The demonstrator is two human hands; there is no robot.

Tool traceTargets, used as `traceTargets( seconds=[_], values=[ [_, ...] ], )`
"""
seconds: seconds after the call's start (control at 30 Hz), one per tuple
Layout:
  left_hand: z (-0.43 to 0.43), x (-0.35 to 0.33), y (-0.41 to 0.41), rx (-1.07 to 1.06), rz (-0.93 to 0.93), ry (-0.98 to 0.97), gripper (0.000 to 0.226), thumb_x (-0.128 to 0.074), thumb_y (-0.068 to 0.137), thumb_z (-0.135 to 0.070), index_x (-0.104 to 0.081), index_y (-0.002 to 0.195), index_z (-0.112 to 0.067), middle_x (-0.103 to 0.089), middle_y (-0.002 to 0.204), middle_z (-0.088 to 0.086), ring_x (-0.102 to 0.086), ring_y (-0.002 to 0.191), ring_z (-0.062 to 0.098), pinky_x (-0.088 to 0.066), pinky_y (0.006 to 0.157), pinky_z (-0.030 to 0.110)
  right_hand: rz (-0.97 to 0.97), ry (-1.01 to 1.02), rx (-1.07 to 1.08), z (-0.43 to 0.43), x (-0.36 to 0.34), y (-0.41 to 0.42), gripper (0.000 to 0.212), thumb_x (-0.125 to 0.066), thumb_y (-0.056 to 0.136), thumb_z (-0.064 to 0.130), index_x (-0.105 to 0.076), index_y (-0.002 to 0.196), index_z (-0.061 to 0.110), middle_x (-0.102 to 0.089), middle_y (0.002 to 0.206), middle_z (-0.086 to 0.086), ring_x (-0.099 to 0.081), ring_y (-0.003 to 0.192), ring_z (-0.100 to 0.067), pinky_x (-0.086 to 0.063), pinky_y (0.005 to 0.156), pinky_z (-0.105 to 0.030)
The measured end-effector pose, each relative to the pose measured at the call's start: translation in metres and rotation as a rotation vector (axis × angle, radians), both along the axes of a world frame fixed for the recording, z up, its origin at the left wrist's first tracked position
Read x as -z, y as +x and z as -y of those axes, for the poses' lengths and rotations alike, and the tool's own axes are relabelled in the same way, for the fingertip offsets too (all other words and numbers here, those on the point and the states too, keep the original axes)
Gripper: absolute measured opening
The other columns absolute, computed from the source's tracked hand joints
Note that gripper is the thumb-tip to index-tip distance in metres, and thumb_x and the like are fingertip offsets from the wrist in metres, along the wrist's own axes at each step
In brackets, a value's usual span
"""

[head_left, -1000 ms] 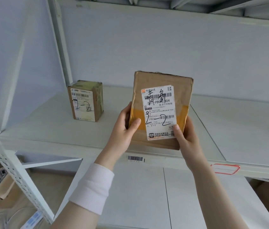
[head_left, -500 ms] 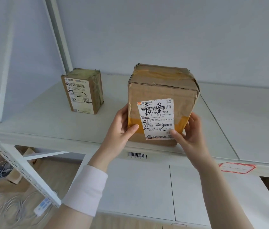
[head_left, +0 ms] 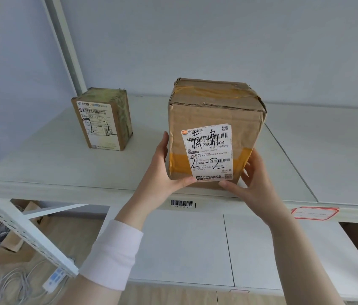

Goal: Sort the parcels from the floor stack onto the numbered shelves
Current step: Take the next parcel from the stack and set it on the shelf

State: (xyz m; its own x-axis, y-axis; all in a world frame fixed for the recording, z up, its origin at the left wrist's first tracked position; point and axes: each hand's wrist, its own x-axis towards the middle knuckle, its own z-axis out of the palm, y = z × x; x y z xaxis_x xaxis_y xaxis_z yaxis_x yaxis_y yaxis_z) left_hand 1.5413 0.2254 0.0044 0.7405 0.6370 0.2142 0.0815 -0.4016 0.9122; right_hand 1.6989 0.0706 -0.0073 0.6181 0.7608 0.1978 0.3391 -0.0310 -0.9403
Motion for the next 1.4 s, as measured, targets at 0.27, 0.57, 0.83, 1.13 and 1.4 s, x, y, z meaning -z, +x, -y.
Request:
traceTargets(
  seconds=[0.27,0.57,0.83,1.13,1.4],
  values=[
    [-0.005,0.001,0.007,-0.034,-0.025,0.066,0.094,-0.081,0.069,-0.023,-0.026,0.145,-0.016,-0.054,0.128,-0.016,-0.052,0.111,-0.003,-0.037,0.082,-0.004,0.033,-0.082,0.043,-0.003,-0.001,0.002,0.053,-0.077,0.073,0.006,-0.053,0.12,0.014,-0.066,0.111,0.007,-0.06,0.102,0.003,-0.048,0.086,-0.01],
    [-0.025,-0.001,0.027,-0.055,-0.059,0.071,0.078,-0.079,0.072,-0.014,-0.034,0.135,-0.019,-0.048,0.102,-0.031,-0.051,0.088,-0.017,-0.035,0.072,-0.006,0.127,-0.159,0.089,-0.029,-0.012,0.019,0.031,-0.078,0.073,0.012,-0.055,0.09,0.025,-0.067,0.089,0.001,-0.064,0.091,-0.025,-0.05,0.07,-0.02],
    [-0.059,-0.012,0.057,-0.073,-0.132,0.104,0.089,-0.08,0.073,-0.019,-0.025,0.142,-0.014,-0.051,0.135,-0.003,-0.051,0.118,0.014,-0.034,0.075,0.011,0.097,-0.198,0.102,-0.068,-0.02,0.046,0.036,-0.076,0.075,0.01,-0.056,0.104,0.014,-0.068,0.102,-0.004,-0.063,0.093,-0.024,-0.053,0.082,-0.033],
    [-0.076,-0.011,0.071,-0.076,-0.164,0.094,0.089,-0.08,0.072,-0.019,-0.025,0.142,-0.016,-0.053,0.135,-0.003,-0.052,0.119,0.016,-0.035,0.079,0.017,0.09,-0.19,0.11,-0.082,-0.015,0.061,0.039,-0.077,0.075,0.011,-0.056,0.107,0.014,-0.066,0.102,0.001,-0.061,0.088,-0.013,-0.05,0.077,-0.024],
    [-0.073,-0.008,0.073,-0.062,-0.185,0.051,0.101,-0.079,0.074,-0.024,-0.012,0.149,-0.014,-0.045,0.143,-0.002,-0.047,0.127,0.018,-0.038,0.096,0.025,0.086,-0.209,0.119,-0.08,-0.016,0.057,0.047,-0.074,0.078,0.015,-0.052,0.12,0.014,-0.064,0.111,0.001,-0.058,0.092,-0.009,-0.045,0.075,-0.017]
  ],
)
